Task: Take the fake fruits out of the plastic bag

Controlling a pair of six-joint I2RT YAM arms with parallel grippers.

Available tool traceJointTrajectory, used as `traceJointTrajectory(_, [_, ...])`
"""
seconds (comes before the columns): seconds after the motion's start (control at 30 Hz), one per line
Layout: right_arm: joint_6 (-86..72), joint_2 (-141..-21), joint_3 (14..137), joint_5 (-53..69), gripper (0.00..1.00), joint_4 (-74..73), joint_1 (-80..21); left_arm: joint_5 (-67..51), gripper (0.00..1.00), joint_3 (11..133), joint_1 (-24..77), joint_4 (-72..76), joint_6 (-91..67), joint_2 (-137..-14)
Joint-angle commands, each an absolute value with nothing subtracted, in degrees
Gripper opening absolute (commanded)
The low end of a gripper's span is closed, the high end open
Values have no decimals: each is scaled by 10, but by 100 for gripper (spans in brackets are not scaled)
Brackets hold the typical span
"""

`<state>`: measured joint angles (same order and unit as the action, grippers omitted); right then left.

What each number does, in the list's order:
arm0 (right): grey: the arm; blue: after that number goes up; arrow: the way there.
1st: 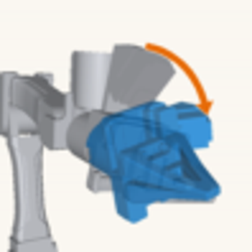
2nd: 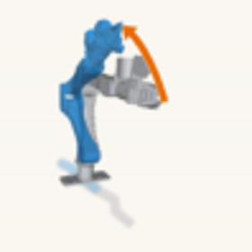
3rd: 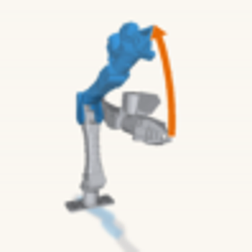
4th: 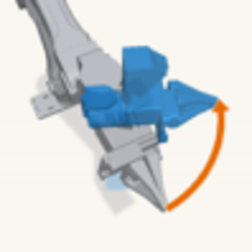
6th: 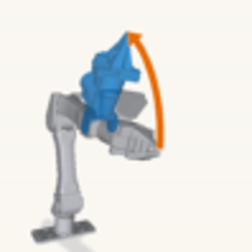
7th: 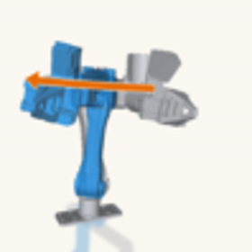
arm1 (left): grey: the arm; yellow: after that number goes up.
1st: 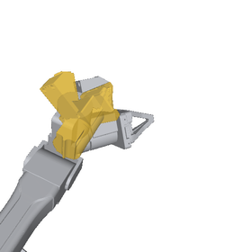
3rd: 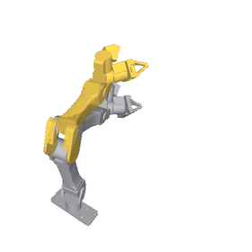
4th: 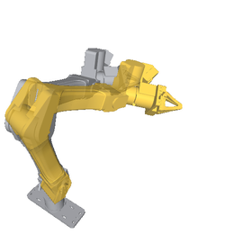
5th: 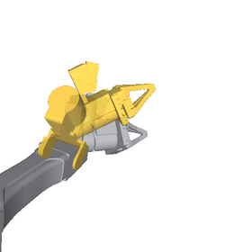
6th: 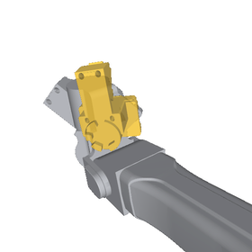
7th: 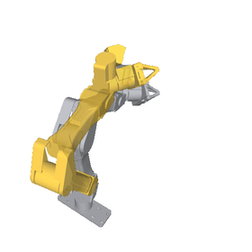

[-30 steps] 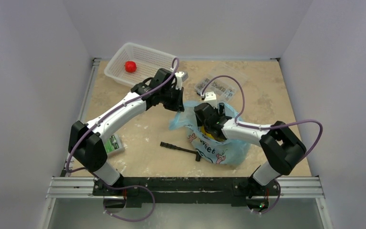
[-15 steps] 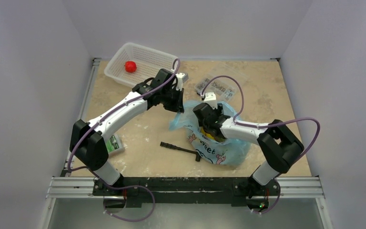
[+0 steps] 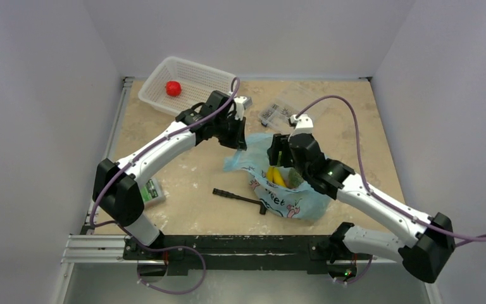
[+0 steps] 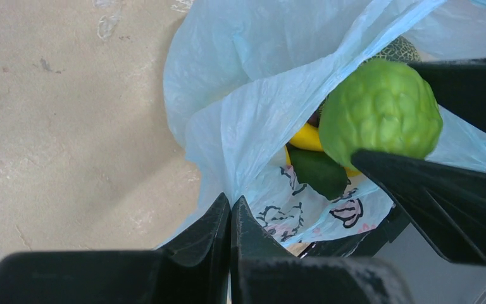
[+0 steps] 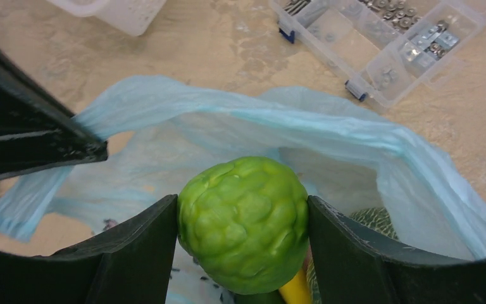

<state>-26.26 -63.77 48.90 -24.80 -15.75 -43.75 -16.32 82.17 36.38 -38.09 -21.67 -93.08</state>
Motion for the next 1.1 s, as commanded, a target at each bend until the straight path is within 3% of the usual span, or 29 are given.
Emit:
traceJointTrajectory(0.0, [-294, -566, 466, -154, 0, -195, -437, -198, 0, 828, 360, -347, -194, -898])
traceJointTrajectory(0.1, [-309, -525, 464, -120, 0, -192, -436, -204, 0, 817, 360, -334, -181, -883])
traceJointTrajectory(0.13, [-315, -520, 470, -109, 0, -201, -436, -203, 6, 807, 361, -324, -173, -875])
traceJointTrajectory(0.3, [-347, -513, 514, -106, 0, -251, -435, -166, 46, 752, 368, -268, -137, -808])
traceJointTrajectory(0.43, [-353, -518, 557, -84, 0, -276, -435, -53, 67, 696, 414, -223, -70, -727])
traceJointTrajectory(0.53, [-340, -518, 562, -53, 0, -259, -433, 51, 98, 659, 456, -180, -43, -672])
traceJointTrajectory(0.63, [-317, -531, 579, -54, 0, -279, -430, 126, 100, 633, 468, -143, -72, -610])
traceJointTrajectory(0.73, [-314, -530, 583, -27, 0, -279, -420, 123, 100, 597, 479, -133, -97, -542])
traceJointTrajectory(0.9, [-361, -550, 558, 194, 0, -214, -351, 95, 97, 518, 535, -93, -139, -474])
traceJointTrajectory(1.07, [-449, -562, 481, 392, 0, -83, -294, 251, 99, 507, 693, -63, -86, -517])
